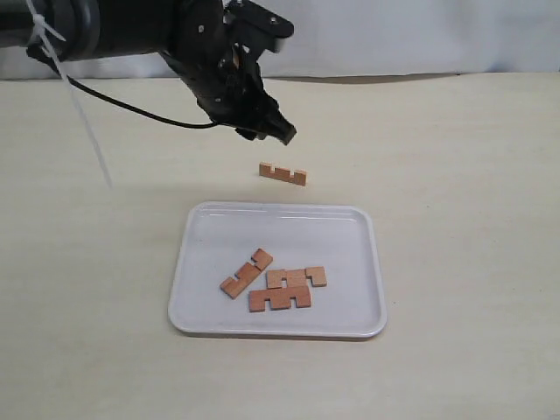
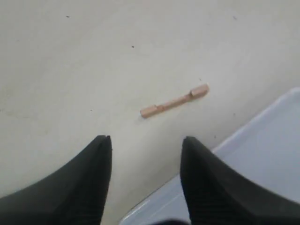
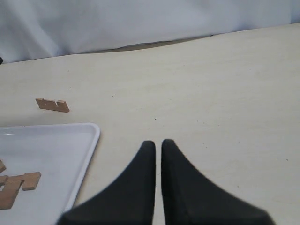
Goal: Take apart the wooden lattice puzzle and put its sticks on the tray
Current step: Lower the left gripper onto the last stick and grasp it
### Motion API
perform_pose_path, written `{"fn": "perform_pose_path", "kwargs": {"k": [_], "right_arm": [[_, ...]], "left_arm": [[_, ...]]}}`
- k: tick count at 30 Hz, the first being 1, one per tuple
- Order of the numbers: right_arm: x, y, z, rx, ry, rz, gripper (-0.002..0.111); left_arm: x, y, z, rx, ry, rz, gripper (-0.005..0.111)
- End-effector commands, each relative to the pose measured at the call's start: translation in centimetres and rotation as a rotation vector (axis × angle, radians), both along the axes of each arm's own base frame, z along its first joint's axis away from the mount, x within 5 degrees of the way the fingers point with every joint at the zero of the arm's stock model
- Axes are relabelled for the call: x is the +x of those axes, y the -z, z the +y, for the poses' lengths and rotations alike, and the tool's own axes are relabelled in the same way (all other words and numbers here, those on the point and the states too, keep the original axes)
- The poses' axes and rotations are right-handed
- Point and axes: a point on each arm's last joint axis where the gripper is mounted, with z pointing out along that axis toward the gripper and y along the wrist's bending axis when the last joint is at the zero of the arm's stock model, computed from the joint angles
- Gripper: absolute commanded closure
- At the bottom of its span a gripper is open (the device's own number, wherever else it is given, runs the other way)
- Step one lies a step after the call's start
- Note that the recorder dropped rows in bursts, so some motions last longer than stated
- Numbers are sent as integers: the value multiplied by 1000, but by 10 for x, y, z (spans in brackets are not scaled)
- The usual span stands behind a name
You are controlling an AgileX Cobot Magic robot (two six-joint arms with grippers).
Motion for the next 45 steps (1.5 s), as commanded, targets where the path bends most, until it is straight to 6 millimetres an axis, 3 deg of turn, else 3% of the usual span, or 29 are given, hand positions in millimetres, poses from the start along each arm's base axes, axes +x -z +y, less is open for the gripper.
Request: {"fn": "perform_pose_path", "kwargs": {"k": [1, 4, 7, 11, 17, 31, 37, 45], "right_arm": [[0, 0, 0, -8, 1, -4, 104], [0, 0, 0, -8, 1, -4, 104], [0, 0, 0, -8, 1, -4, 104], [0, 0, 0, -8, 1, -4, 104], [0, 0, 0, -8, 1, -4, 104], [0, 0, 0, -8, 1, -4, 104], [0, 0, 0, -8, 1, -4, 104], [0, 0, 0, -8, 1, -4, 104]], "left_arm": [[14, 19, -5, -140, -131, 9, 62], [22, 43, -12, -185, -146, 3, 62], [26, 53, -14, -194, -145, -9, 62], [34, 61, -25, -253, -207, 57, 43], [40, 80, -30, -383, -375, 120, 41], [39, 89, -29, -421, -500, 187, 42], [40, 90, -26, -304, -385, 109, 42], [35, 64, -34, 78, 181, -16, 42]]}}
